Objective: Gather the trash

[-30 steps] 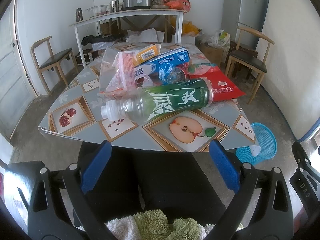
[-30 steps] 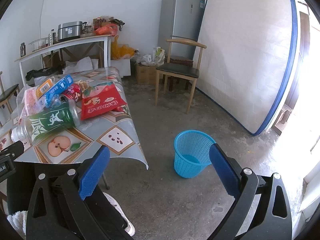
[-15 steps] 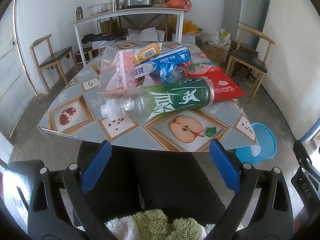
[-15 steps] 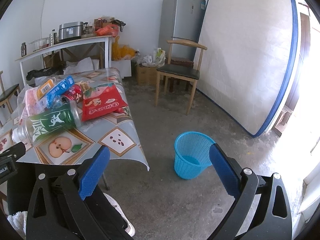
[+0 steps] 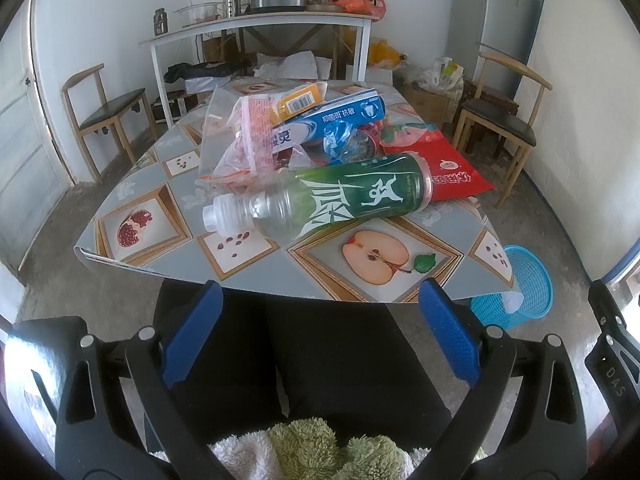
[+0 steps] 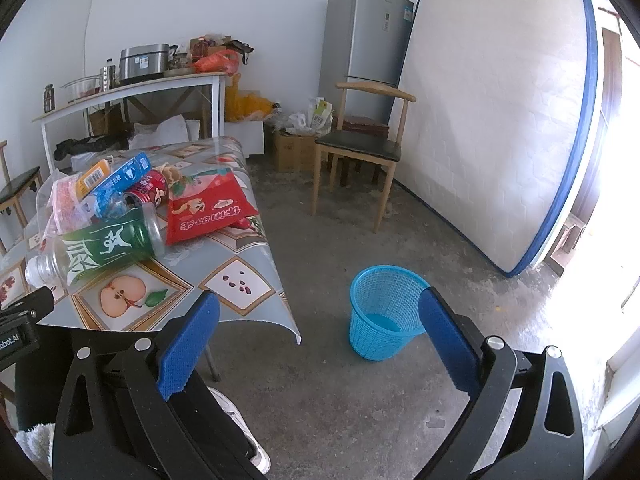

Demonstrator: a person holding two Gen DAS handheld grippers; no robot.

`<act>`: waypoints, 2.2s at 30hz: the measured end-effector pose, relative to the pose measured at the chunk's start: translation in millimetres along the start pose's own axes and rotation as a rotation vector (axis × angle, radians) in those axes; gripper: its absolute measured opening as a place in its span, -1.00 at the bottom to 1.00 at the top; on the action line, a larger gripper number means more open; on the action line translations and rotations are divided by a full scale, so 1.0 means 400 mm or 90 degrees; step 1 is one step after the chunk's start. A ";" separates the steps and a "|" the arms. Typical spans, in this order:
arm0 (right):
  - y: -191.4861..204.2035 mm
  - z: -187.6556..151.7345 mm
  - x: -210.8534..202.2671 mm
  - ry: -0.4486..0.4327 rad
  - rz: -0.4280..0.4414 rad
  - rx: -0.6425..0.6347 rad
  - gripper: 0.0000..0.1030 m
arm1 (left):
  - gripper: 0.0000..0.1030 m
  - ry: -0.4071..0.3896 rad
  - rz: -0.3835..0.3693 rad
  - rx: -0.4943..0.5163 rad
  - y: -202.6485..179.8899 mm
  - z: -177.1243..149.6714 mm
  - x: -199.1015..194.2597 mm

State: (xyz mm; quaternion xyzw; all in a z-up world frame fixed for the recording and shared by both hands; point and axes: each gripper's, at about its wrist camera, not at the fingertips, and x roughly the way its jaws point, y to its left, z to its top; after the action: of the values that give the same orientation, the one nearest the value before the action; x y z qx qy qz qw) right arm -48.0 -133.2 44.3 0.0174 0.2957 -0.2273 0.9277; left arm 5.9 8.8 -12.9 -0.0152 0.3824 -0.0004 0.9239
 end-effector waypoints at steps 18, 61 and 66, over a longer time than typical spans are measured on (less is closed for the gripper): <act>0.002 0.000 0.000 0.000 0.000 0.000 0.88 | 0.83 0.002 -0.002 0.000 0.003 0.001 0.002; 0.143 0.083 0.184 0.012 0.109 -0.060 0.88 | 0.83 0.024 0.100 -0.063 0.186 0.037 0.144; 0.204 0.109 0.214 -0.015 0.175 -0.123 0.88 | 0.83 0.006 0.093 -0.053 0.254 0.037 0.164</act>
State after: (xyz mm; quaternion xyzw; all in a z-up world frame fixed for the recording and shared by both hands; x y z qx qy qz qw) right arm 72.4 -102.7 24.2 -0.0344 0.3004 -0.0686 0.9507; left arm 61.6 109.8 -51.9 -0.0258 0.3868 0.0832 0.9180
